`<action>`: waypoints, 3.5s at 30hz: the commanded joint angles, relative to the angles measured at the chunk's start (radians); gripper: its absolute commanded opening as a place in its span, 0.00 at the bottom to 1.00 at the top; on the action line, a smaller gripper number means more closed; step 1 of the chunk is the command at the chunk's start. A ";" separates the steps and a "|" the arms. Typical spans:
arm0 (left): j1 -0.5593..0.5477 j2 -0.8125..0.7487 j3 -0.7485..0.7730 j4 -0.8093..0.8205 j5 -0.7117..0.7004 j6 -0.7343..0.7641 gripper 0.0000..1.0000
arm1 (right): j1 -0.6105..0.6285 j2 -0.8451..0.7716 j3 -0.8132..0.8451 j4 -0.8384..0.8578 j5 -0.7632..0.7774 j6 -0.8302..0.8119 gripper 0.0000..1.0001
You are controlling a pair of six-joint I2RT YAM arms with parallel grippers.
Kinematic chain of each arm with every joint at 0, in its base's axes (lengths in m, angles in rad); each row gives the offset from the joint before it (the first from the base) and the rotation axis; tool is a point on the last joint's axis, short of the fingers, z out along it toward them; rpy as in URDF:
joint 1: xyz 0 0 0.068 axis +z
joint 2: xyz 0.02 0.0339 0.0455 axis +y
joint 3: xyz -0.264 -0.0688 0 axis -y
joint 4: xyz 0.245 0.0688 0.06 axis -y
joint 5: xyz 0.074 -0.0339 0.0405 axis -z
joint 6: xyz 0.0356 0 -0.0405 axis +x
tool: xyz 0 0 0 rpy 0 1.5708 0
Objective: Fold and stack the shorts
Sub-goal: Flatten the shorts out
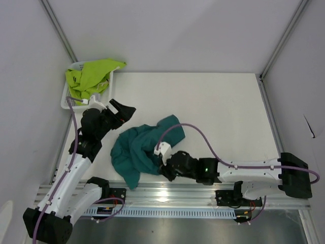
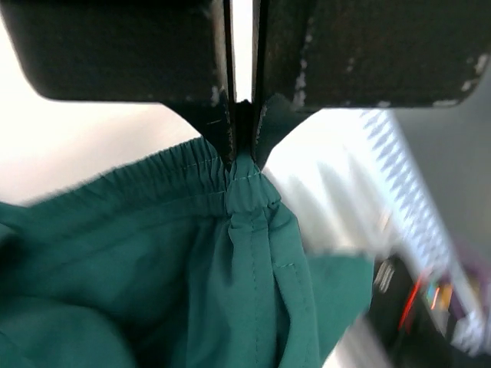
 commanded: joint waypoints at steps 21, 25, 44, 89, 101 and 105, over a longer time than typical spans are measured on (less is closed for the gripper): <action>-0.423 0.425 0.367 -0.243 0.162 0.539 0.93 | 0.174 0.003 -0.105 -0.032 0.108 0.266 0.00; -0.483 0.553 0.443 -0.319 0.119 0.562 0.89 | 0.157 -0.021 -0.123 -0.017 0.083 0.267 0.00; -0.540 0.874 0.516 -0.322 0.330 0.594 0.13 | 0.117 -0.132 -0.194 -0.024 0.069 0.287 0.00; 0.121 0.119 0.135 -0.241 -0.322 0.205 0.29 | -0.015 -0.296 -0.226 -0.391 0.236 0.434 0.00; 0.125 0.058 -0.051 -0.152 -0.144 0.142 0.88 | -0.369 -0.302 -0.105 -0.610 0.351 0.456 0.00; 0.127 0.059 -0.139 -0.058 -0.080 0.079 0.88 | -0.498 -0.313 -0.085 -0.604 0.417 0.433 0.00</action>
